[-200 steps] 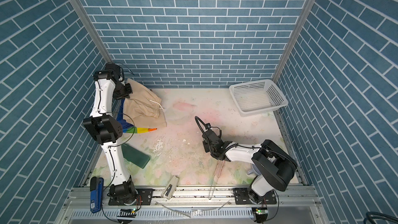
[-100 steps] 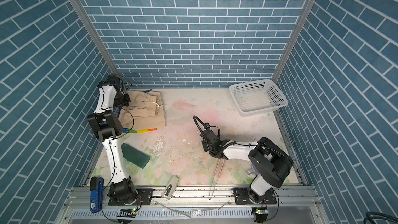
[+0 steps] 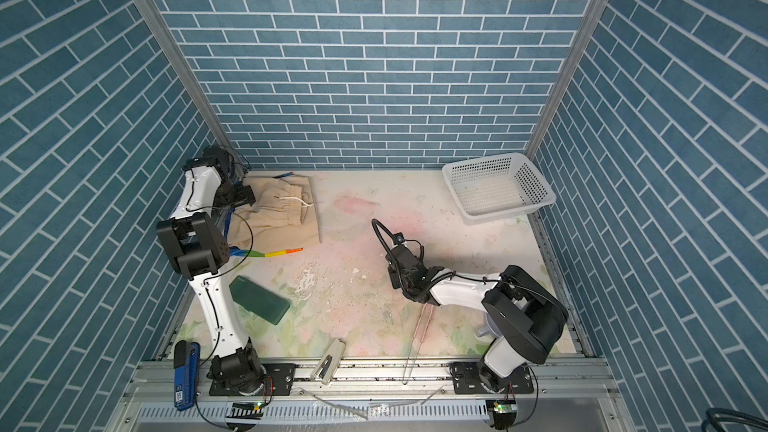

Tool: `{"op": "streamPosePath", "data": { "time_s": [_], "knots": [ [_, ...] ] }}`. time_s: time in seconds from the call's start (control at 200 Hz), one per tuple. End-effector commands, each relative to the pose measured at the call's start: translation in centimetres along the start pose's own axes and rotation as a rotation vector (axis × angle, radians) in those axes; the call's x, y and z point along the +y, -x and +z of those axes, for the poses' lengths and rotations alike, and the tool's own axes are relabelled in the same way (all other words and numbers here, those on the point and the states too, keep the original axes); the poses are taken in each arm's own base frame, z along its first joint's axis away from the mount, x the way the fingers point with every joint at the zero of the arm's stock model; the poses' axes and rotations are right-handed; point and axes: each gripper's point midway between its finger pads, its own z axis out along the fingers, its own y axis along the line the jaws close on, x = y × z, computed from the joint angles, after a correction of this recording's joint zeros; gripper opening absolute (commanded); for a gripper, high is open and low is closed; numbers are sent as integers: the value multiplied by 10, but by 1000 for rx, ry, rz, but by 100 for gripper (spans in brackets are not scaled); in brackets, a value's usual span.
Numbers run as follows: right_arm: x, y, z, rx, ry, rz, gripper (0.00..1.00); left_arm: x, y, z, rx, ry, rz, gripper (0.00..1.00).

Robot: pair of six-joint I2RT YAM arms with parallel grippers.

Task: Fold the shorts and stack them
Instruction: 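Release the beige shorts onto the rainbow shorts with the left gripper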

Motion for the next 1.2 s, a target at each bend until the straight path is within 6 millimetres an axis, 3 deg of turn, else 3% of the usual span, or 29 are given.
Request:
{"op": "streamPosePath", "data": {
  "time_s": [0.0,0.03,0.04,0.055,0.075,0.23,0.35,0.475,0.595,0.69,0.805,0.86,1.035,1.195],
  "knots": [
    [-8,38,-24,-101,-38,-2,53,-3,6,-71,-158,-24,-29,100],
    [-11,43,-30,-112,-53,-7,57,-6,1,-82,-179,-38,-29,100],
    [-13,44,-32,-116,-58,-7,65,-7,0,-87,-191,-45,-30,100],
    [-15,46,-34,-119,-67,-11,91,-9,-2,-92,-202,-52,-30,100],
    [-17,49,-38,-125,-77,-15,98,-11,-5,-100,-219,-63,-29,99],
    [-29,67,-65,-158,-109,-50,99,-44,-37,-158,-361,-187,38,100],
    [-50,83,-90,-224,-161,-43,99,-59,-65,-202,-505,-264,89,100],
    [-79,102,-119,-337,-208,-40,99,-56,-89,-246,-701,-390,69,100],
    [-119,114,-132,-446,-334,-50,99,-39,-109,-262,-899,-456,8,100],
    [-162,102,-133,-408,-439,9,99,-31,-124,-246,-1014,-468,5,100],
    [-206,78,-131,-351,-556,102,99,-15,-135,-212,-999,-358,-16,100],
    [-223,67,-133,-342,-616,159,99,-2,-143,-184,-946,-254,-31,99],
    [-256,35,-123,-319,-719,243,99,27,-152,-128,-915,-36,-93,100],
    [-273,20,-113,-252,-775,243,99,4,-163,-88,-939,-114,7,100]
  ]
}}
